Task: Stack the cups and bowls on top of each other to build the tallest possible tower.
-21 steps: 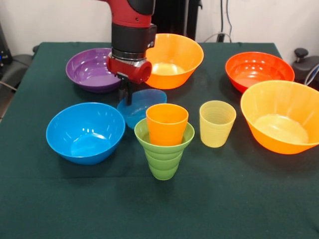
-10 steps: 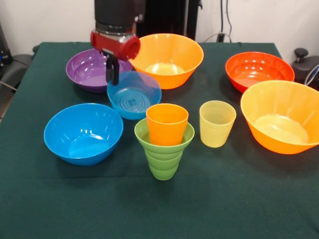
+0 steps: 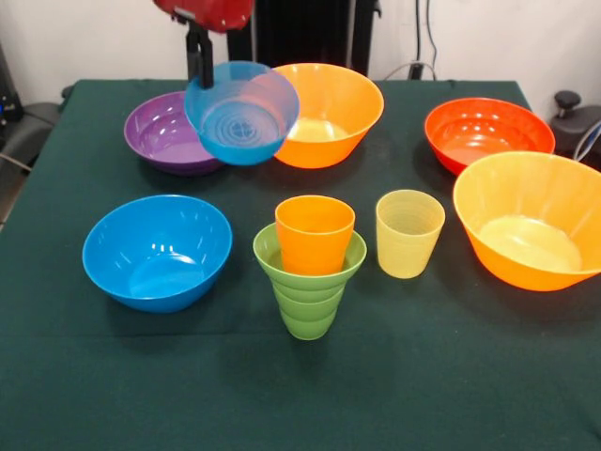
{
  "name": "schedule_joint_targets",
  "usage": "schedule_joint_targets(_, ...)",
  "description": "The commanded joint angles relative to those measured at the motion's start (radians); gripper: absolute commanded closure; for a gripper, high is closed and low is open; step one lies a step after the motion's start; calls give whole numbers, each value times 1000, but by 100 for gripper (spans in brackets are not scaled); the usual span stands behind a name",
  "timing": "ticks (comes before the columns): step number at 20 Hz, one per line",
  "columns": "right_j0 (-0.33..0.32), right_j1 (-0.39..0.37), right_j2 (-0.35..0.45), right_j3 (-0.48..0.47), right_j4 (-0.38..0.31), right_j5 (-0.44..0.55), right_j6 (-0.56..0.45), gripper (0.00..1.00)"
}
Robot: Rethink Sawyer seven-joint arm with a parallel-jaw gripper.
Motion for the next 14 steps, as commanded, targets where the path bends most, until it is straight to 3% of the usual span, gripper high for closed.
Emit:
schedule_joint_targets(1, -20, -84, 81, 22, 35, 178, 19, 100)
schedule_joint_targets(8, -40, -139, 106, -58, 71, 313, -11, 100)
schedule_joint_targets(14, -36, -103, 120, -188, 54, 339, -23, 100)
